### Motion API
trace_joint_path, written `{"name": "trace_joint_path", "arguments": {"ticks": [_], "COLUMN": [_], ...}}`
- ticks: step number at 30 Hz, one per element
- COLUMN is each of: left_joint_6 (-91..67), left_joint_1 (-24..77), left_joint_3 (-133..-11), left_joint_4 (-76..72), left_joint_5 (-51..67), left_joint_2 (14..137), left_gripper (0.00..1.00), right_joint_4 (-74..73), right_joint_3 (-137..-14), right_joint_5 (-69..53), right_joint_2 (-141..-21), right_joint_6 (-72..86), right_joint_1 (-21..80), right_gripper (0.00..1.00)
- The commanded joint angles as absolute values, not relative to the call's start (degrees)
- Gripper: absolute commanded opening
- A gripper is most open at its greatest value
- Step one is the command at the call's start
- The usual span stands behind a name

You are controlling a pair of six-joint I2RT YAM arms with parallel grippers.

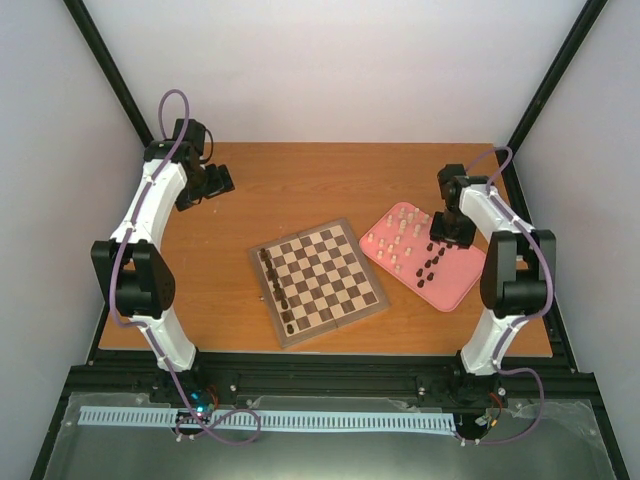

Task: Set up the chess pieces on the board
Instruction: Pick up the chess piece from the storage box.

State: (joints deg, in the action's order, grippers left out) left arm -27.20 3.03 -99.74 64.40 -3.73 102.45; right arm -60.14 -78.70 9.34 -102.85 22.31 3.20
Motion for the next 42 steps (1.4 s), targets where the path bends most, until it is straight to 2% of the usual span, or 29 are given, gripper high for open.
{"name": "trace_joint_path", "arguments": {"ticks": [1,9,17,37,42], "left_joint_6": [-26.98,-26.81,-26.72,-26.89,-26.75], "left_joint_1": [3.35,3.43,3.4,3.38,3.43], "left_joint_3": [-100.28,-100.26,-100.39,-102.98,-103.51], "left_joint_4": [64.93,65.17,65.3,66.01,66.21], "left_joint_5": [-2.99,-3.22,-3.71,-3.6,-3.41], "left_joint_2": [101.24,101.56,102.13,104.79,105.43], "left_gripper": [1.0,1.0,1.0,1.0,1.0], "right_joint_4": [-56.48,-55.03,-55.43,-54.81,-54.56], "right_joint_3": [-82.1,-85.85,-84.71,-84.87,-85.06], "right_joint_5": [7.57,6.86,7.5,6.16,5.8], "right_joint_2": [-107.24,-113.07,-113.72,-117.49,-117.94], "right_joint_6": [23.52,24.42,24.56,23.61,23.48], "right_joint_1": [1.07,-0.73,-0.92,-3.11,-3.27], "right_gripper": [0.48,0.34,0.33,0.21,0.09]}}
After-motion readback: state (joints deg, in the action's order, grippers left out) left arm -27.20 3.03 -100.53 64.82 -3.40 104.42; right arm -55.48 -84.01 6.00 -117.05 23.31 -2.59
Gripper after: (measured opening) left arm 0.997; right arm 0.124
